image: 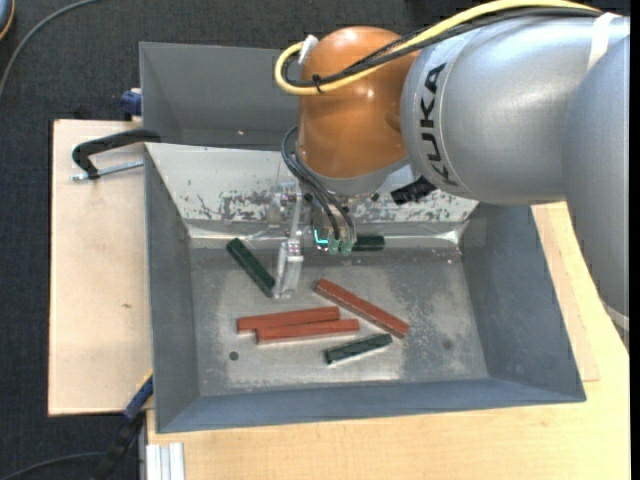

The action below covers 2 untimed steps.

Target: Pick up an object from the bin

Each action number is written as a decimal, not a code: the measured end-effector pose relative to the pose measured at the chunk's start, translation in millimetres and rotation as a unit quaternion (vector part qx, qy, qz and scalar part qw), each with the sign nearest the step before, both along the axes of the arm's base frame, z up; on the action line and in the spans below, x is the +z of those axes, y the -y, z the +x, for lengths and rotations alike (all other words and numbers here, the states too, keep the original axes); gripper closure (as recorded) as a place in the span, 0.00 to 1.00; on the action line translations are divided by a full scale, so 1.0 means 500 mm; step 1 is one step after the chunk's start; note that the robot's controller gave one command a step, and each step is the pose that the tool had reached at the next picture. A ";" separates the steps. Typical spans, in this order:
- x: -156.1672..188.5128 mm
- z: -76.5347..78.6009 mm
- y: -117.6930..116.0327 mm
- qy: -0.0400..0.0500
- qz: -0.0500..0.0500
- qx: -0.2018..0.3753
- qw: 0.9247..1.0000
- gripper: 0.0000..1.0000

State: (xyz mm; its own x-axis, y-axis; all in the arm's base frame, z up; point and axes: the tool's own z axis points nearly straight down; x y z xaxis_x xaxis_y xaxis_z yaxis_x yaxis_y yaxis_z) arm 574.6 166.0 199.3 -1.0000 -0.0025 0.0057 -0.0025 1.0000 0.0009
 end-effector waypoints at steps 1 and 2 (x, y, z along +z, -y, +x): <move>-0.263 0.012 0.138 0.000 -0.001 -0.107 0.994 0.00; -0.256 -0.062 0.242 0.002 -0.001 -0.190 0.982 0.00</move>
Offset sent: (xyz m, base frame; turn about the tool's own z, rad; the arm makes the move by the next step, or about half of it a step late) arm 0.0068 -0.0684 -0.1293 0.2135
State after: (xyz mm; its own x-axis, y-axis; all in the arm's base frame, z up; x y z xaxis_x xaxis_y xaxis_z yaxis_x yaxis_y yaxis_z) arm 543.8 45.2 71.2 -0.9286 0.3710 0.0009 0.3710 0.9286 -0.0001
